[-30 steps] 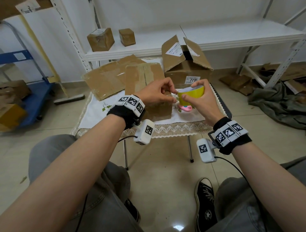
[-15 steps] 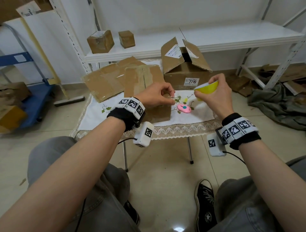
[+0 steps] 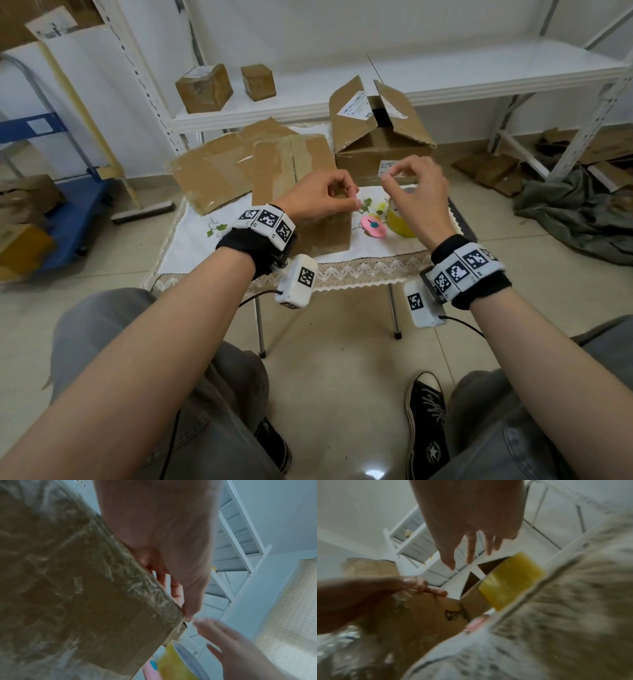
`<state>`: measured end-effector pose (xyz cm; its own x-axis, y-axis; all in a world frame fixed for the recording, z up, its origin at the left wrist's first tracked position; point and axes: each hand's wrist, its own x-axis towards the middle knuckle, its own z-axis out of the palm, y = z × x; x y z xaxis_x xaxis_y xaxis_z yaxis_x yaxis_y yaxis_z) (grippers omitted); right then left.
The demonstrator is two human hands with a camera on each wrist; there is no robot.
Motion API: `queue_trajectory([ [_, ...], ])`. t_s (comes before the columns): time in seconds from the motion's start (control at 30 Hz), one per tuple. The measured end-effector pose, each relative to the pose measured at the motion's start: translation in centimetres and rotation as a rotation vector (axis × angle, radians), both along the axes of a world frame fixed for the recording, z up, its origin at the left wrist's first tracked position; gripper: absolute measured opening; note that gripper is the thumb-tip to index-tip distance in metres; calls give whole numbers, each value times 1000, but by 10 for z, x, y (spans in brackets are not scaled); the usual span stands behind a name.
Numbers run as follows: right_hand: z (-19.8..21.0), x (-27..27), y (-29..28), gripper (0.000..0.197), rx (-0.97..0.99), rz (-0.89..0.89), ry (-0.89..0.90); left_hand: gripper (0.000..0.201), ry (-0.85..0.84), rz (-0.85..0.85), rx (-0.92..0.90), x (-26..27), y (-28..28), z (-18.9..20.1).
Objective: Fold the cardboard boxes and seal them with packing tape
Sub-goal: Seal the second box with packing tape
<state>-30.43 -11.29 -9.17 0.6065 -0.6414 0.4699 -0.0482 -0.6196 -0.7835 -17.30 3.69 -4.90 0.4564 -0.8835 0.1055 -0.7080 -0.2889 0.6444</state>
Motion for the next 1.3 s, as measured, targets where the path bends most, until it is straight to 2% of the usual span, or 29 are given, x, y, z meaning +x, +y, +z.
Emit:
queue_trajectory([
  [0.07,10,1,10,20,175,210,-16,13,18,5,-14,0,1,-1],
  [0.13,12,3,13,28,369,357,54,17,25,8,-17,0,2,-1],
  [0.23,12,3,17,35,588,438,43,13,44,-5,-28,0,3,-1],
  [0.33,14,2,17,34,689,452,11,16,41,-9,-34,1,3,-2],
  [0.67,8,9,16,31,620,304,97,21,20,-7,-22,6,2,-4],
  [0.8,7,13,19,28,679,346,149,36,57,-21,-54,7,3,-5],
  [1.03,12,16,15,24,708,387,254,15,38,-63,-49,10,4,-5],
  [1.17,8,19,16,21,709,382,248,17,21,-78,-41,10,4,-5],
  [1.3,4,19,20,23,693,333,229,16,-70,-101,30,8,1,-7],
])
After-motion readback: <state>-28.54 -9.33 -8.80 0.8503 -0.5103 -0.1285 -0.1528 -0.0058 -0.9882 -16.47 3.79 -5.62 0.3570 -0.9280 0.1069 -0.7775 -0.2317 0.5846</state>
